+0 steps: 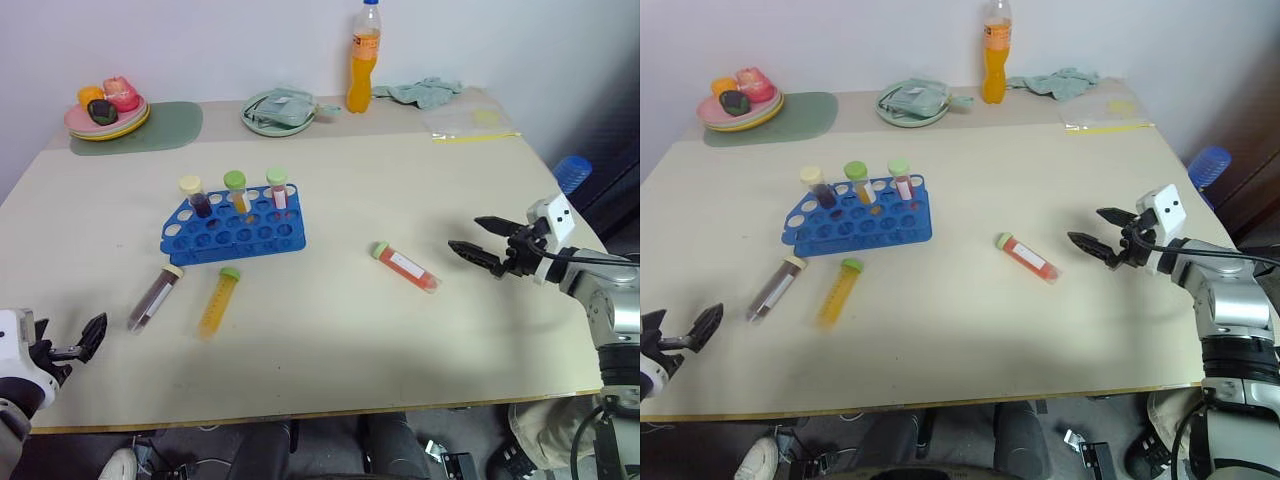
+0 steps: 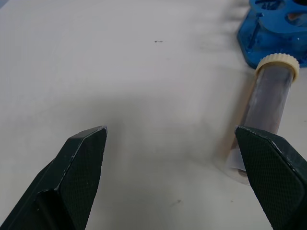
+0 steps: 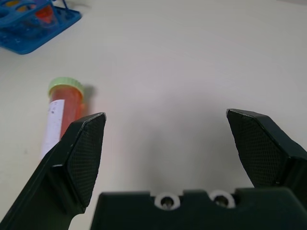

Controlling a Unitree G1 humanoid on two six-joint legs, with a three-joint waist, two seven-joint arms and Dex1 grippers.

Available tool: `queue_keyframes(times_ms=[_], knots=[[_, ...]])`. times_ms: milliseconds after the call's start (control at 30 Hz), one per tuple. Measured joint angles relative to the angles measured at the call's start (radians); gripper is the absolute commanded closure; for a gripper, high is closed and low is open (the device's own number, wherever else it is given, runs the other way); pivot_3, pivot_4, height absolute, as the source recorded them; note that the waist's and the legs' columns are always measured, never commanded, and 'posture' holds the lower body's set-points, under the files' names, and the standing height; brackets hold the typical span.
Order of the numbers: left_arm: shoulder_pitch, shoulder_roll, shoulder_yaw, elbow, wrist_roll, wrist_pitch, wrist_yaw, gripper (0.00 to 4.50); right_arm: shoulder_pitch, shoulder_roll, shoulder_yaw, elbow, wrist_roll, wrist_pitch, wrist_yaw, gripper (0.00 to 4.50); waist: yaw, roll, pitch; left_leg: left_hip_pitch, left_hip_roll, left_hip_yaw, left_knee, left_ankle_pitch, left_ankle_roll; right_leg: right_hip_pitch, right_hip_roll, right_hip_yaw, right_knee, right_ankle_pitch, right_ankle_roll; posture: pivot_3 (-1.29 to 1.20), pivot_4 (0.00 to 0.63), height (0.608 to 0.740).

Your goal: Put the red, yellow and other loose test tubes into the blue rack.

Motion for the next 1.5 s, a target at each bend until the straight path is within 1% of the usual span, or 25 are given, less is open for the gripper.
queue_keyframes(times_ms=[233, 367, 600, 700, 833, 967, 1033, 1067, 1133, 1233, 1400, 1500], knots=[[-0.008, 0.007, 0.000, 0.001, -0.005, 0.000, 0.007, 0.13, 0.000, 0.001, 0.007, -0.004, -0.001, 0.001, 0.001, 0.03, 0.001, 0.000, 0.000, 0.000, 0.000, 0.000, 0.000, 0.000, 0.000, 0.000, 0.000, 0.000, 0.000, 0.000, 0.000, 0.00, 0.150, 0.740], [-0.039, 0.024, -0.001, 0.015, -0.004, 0.000, 0.009, 0.13, 0.000, 0.005, 0.010, -0.018, -0.001, 0.005, -0.010, 0.03, 0.001, 0.000, 0.000, 0.000, 0.000, 0.000, 0.000, 0.000, 0.000, 0.000, 0.000, 0.000, 0.000, 0.000, 0.000, 0.00, 0.150, 0.740], [-0.105, 0.043, -0.017, 0.051, 0.007, -0.012, 0.010, 0.13, 0.006, 0.024, 0.021, -0.101, -0.001, 0.060, -0.064, 0.03, 0.000, 0.000, 0.000, 0.000, 0.000, 0.000, 0.000, 0.000, 0.000, 0.000, 0.000, 0.000, 0.000, 0.000, 0.000, 0.00, 0.150, 0.740], [-0.148, 0.043, -0.055, 0.076, 0.028, -0.023, 0.016, 0.13, 0.026, 0.025, 0.031, -0.167, 0.004, 0.110, -0.085, 0.03, 0.002, 0.000, 0.000, 0.000, 0.000, -0.001, 0.000, 0.000, 0.000, 0.000, 0.000, 0.000, 0.000, 0.000, 0.001, 0.00, 0.150, 0.740], [-0.233, 0.077, -0.154, 0.093, 0.038, -0.026, -0.022, 0.13, 0.033, 0.024, 0.029, -0.340, 0.051, 0.236, -0.131, 0.03, 0.005, 0.000, 0.000, 0.000, 0.000, -0.002, 0.001, 0.000, 0.000, 0.000, 0.000, 0.000, 0.000, 0.001, 0.002, 0.00, 0.150, 0.740], [-0.287, 0.100, -0.214, 0.115, 0.039, -0.051, -0.079, 0.13, 0.035, 0.019, 0.055, -0.476, 0.070, 0.351, -0.178, 0.03, -0.001, 0.000, 0.000, 0.000, 0.000, -0.002, 0.000, 0.000, 0.000, -0.001, 0.000, 0.000, 0.000, 0.001, 0.002, 0.00, 0.150, 0.740], [-0.321, 0.109, -0.265, 0.112, 0.038, -0.051, -0.112, 0.13, 0.022, -0.015, 0.109, -0.542, 0.079, 0.474, -0.195, 0.03, 0.001, 0.001, 0.001, 0.000, 0.000, -0.003, 0.000, 0.000, 0.000, -0.001, 0.000, 0.000, 0.001, 0.001, 0.002, 0.00, 0.150, 0.740], [-0.344, 0.111, -0.315, 0.099, 0.036, -0.052, -0.137, 0.13, -0.015, -0.042, 0.164, -0.580, 0.087, 0.579, -0.207, 0.03, 0.001, 0.002, 0.001, -0.001, 0.000, -0.003, 0.001, 0.000, 0.000, -0.001, 0.000, 0.000, 0.001, 0.001, 0.001, 0.00, 0.150, 0.740], [-0.361, 0.117, -0.411, 0.059, 0.038, -0.069, -0.186, 0.13, -0.100, -0.047, 0.237, -0.628, 0.090, 0.737, -0.241, 0.03, -0.001, 0.001, 0.001, -0.001, 0.000, -0.003, 0.001, 0.000, 0.001, -0.001, 0.000, 0.000, 0.000, 0.000, 0.000, 0.00, 0.150, 0.740], [-0.358, 0.135, -0.542, 0.007, 0.062, -0.104, -0.250, 0.13, -0.209, -0.032, 0.322, -0.626, 0.082, 0.945, -0.315, 0.03, 0.000, 0.001, 0.001, -0.001, 0.000, -0.003, -0.001, -0.001, 0.001, -0.002, 0.000, 0.000, 0.000, 0.000, 0.000, 0.00, 0.150, 0.740], [-0.360, 0.139, -0.687, -0.030, 0.106, -0.150, -0.305, 0.13, -0.340, 0.026, 0.393, -0.554, 0.070, 1.092, -0.371, 0.03, 0.000, 0.001, 0.001, -0.003, -0.001, -0.002, 0.000, -0.001, 0.001, -0.004, 0.000, 0.000, -0.001, 0.001, 0.002, 0.00, 0.150, 0.740], [-0.357, 0.138, -0.723, -0.048, 0.123, -0.168, -0.317, 0.13, -0.400, 0.035, 0.427, -0.501, 0.066, 1.129, -0.382, 0.03, 0.000, 0.001, 0.001, -0.003, -0.001, -0.002, 0.000, -0.001, 0.001, -0.004, 0.000, 0.000, 0.000, 0.002, 0.003, 0.00, 0.150, 0.740]])
